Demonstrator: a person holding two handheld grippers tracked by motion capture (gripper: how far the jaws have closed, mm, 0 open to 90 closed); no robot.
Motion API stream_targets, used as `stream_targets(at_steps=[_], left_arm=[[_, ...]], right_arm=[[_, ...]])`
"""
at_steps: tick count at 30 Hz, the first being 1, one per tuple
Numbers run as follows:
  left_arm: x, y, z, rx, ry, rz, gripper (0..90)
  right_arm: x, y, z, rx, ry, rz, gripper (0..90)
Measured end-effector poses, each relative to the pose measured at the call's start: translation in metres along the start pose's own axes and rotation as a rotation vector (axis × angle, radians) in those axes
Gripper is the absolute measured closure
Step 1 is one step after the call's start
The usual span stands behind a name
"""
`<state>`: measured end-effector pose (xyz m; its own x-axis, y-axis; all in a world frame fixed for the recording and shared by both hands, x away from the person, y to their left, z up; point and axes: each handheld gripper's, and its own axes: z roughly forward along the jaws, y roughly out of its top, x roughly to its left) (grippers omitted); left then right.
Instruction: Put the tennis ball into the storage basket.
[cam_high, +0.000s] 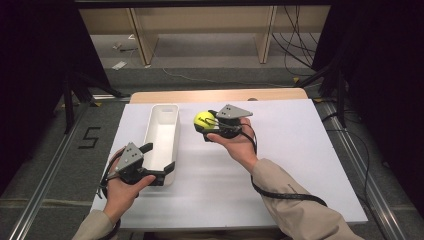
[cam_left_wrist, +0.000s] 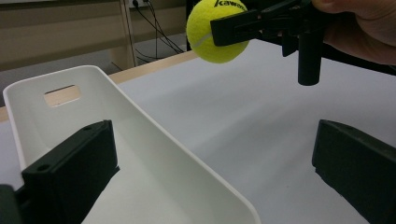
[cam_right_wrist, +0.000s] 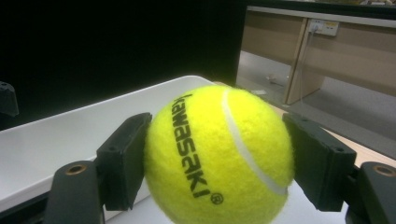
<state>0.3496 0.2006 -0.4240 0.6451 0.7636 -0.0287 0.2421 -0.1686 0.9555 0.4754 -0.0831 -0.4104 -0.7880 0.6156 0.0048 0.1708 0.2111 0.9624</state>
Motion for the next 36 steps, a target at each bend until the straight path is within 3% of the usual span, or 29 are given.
stream_targets(at_steps=[36], left_arm=[[0.0003,-0.0001,0.0001,0.0,-0.001,-0.001,0.0]], right_arm=[[0.0075,0.0038,0.0093,-0.002,0.021,-0.007,27.7]])
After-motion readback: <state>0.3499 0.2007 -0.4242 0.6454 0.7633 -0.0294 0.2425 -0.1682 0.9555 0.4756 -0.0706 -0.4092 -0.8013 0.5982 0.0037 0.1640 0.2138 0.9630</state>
